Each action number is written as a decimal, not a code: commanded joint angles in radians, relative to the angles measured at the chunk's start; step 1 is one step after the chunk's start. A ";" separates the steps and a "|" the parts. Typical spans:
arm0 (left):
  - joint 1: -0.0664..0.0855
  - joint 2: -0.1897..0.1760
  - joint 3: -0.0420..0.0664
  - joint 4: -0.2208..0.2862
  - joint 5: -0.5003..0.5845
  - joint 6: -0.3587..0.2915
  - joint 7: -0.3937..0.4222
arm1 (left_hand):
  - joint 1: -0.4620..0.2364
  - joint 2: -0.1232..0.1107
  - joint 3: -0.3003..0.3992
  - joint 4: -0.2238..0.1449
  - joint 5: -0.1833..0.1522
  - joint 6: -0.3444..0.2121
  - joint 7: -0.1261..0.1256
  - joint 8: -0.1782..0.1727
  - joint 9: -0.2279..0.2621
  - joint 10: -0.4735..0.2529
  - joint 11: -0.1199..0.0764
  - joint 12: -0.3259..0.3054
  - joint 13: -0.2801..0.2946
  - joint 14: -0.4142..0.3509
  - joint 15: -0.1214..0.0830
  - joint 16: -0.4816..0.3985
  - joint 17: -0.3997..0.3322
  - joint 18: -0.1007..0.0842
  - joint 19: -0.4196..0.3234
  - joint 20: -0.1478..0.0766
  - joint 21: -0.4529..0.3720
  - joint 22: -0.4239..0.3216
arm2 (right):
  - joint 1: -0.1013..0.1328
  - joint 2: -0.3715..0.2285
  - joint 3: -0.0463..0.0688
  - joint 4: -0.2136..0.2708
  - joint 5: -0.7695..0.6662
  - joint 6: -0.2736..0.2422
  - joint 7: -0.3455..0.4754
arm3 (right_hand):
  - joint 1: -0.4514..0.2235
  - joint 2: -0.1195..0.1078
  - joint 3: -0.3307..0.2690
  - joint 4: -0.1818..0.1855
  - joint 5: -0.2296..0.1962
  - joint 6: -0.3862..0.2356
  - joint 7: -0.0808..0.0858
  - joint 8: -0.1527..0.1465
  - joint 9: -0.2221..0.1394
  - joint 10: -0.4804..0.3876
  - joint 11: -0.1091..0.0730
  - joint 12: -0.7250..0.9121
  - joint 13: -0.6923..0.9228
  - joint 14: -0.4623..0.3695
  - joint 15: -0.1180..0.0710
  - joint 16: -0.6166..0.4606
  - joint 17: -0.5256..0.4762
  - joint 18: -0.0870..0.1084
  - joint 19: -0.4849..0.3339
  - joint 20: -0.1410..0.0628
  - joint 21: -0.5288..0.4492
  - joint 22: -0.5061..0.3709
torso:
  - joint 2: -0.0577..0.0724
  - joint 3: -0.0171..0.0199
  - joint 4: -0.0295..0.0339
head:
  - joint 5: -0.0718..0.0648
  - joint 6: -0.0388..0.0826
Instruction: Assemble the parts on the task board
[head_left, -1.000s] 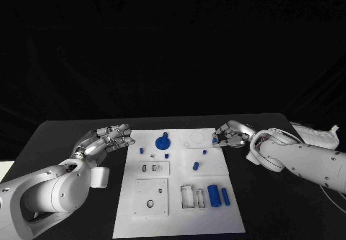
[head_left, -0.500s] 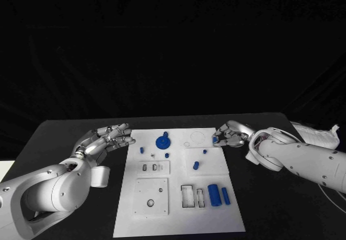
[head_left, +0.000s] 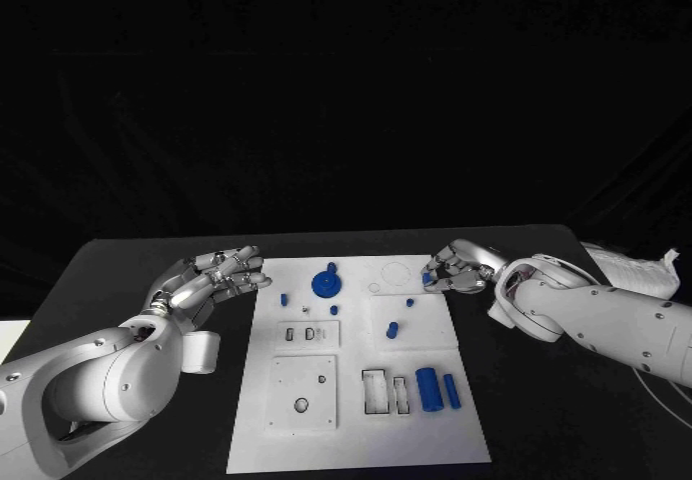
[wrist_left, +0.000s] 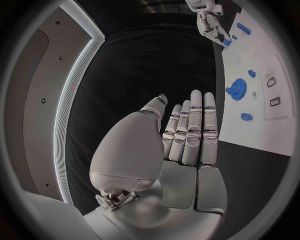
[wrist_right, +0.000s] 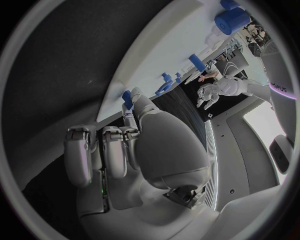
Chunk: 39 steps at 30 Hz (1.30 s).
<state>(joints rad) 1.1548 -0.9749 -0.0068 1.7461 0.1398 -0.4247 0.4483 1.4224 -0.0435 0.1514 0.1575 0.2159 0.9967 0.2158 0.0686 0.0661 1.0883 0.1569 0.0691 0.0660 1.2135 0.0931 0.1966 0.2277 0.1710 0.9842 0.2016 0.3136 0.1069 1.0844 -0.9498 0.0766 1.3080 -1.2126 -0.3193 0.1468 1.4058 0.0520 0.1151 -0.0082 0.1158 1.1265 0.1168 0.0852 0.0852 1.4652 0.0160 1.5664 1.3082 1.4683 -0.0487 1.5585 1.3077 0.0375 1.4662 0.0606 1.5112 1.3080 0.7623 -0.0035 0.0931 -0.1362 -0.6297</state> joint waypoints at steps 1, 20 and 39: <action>0.000 0.001 0.001 -0.001 -0.005 0.020 0.005 | 0.009 -0.003 0.004 -0.001 0.001 -0.005 0.002 -0.003 -0.001 -0.003 -0.001 -0.004 -0.001 -0.006 0.000 -0.004 0.002 0.012 -0.004 0.002 -0.004 -0.002 | 0.003 -0.004 0.004 0.034 0.028 -0.071 0.008 | -0.038 0.003 0.008 0.005 0.021 0.047 -0.030 0.010 0.013 0.106 -0.008 0.004 0.263 0.099 -0.009 0.005 0.246 -0.011 0.054 -0.010 0.005 0.146 | -0.002 -0.0006 0.0008 | 0.000 -0.001; 0.000 0.012 0.001 -0.011 -0.005 0.024 0.003 | 0.009 -0.003 0.006 -0.002 0.001 -0.006 0.003 -0.003 -0.001 -0.005 0.000 -0.005 -0.001 -0.006 0.001 -0.005 0.003 0.012 -0.004 0.002 -0.004 -0.002 | 0.023 0.118 -0.008 0.206 -0.173 -0.046 -0.176 | -0.073 0.004 0.016 0.017 0.027 0.057 -0.036 0.008 0.016 0.106 -0.014 0.004 0.263 0.101 -0.015 0.008 0.254 -0.013 0.057 -0.016 0.009 0.154 | -0.002 -0.0041 0.0031 | 0.028 -0.017; 0.001 0.018 0.001 -0.006 -0.005 0.029 -0.002 | 0.009 -0.003 0.006 -0.002 0.001 -0.006 0.003 -0.003 -0.001 -0.005 0.000 -0.005 -0.001 -0.006 0.001 -0.005 0.003 0.012 -0.004 0.002 -0.004 -0.002 | -0.018 0.251 -0.034 0.230 -0.418 0.019 -0.280 | -0.088 -0.004 0.016 0.021 0.020 0.055 -0.035 0.004 0.016 0.106 -0.014 0.004 0.263 0.098 -0.016 0.003 0.242 -0.011 0.053 -0.018 0.004 0.143 | 0.000 -0.0024 0.0003 | 0.061 -0.035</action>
<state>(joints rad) 1.1548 -0.9591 -0.0069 1.7368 0.1398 -0.4180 0.4438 1.4224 -0.0435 0.1515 0.1575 0.2159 0.9967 0.2159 0.0686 0.0661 1.0883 0.1569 0.0691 0.0660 1.2135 0.0931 0.1966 0.2294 0.1710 0.9842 0.2016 0.3136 0.1061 1.0680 -0.7017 0.0425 1.5361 -1.5599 -0.3346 -0.0978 1.3285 0.0471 0.1308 0.0078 0.1387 1.1273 0.1161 0.0855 0.1009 1.4669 0.0075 1.5662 1.3078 1.4648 -0.0590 1.5628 1.3074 0.0375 1.4661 0.0465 1.5173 1.3075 0.7619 -0.0065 0.0931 -0.0795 -0.6634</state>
